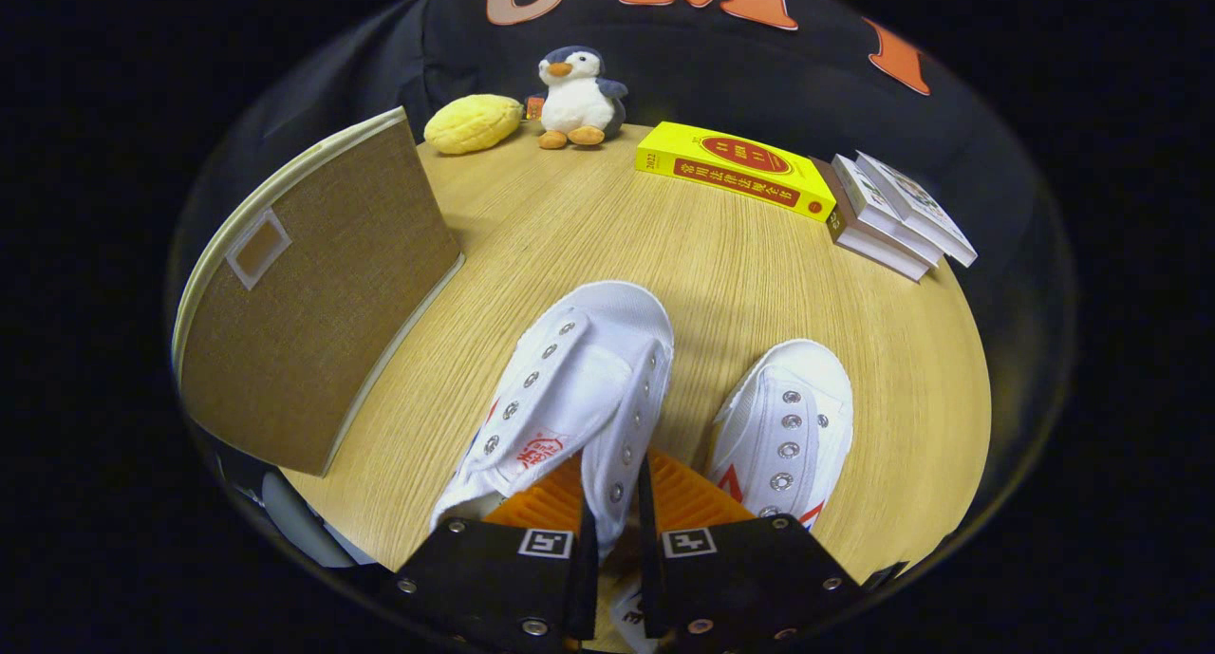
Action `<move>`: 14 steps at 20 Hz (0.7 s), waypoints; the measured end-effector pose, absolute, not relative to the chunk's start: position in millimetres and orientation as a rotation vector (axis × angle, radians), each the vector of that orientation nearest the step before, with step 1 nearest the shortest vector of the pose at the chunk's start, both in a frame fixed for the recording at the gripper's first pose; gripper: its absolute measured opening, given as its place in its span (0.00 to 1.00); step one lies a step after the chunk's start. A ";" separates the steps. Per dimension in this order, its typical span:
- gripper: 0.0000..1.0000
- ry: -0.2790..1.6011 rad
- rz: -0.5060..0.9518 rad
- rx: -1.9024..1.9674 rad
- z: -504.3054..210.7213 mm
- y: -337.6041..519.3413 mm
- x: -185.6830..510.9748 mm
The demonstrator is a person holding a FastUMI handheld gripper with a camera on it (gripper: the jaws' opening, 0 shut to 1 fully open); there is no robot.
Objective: Open the storage box then place both shoes into the box .Put the left shoe in first, then the right shoe, with the right side of both shoes facing outward in a uniform manner.
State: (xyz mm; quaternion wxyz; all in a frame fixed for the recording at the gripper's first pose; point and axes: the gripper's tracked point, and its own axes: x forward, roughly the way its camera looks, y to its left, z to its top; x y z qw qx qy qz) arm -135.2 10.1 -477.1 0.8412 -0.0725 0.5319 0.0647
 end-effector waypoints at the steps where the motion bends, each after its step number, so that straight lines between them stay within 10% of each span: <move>1: 0.15 1.124 0.130 -0.127 -476.3 10.9 -134.6; 14: 0.02 1.083 0.046 0.236 -401.1 35.7 -109.6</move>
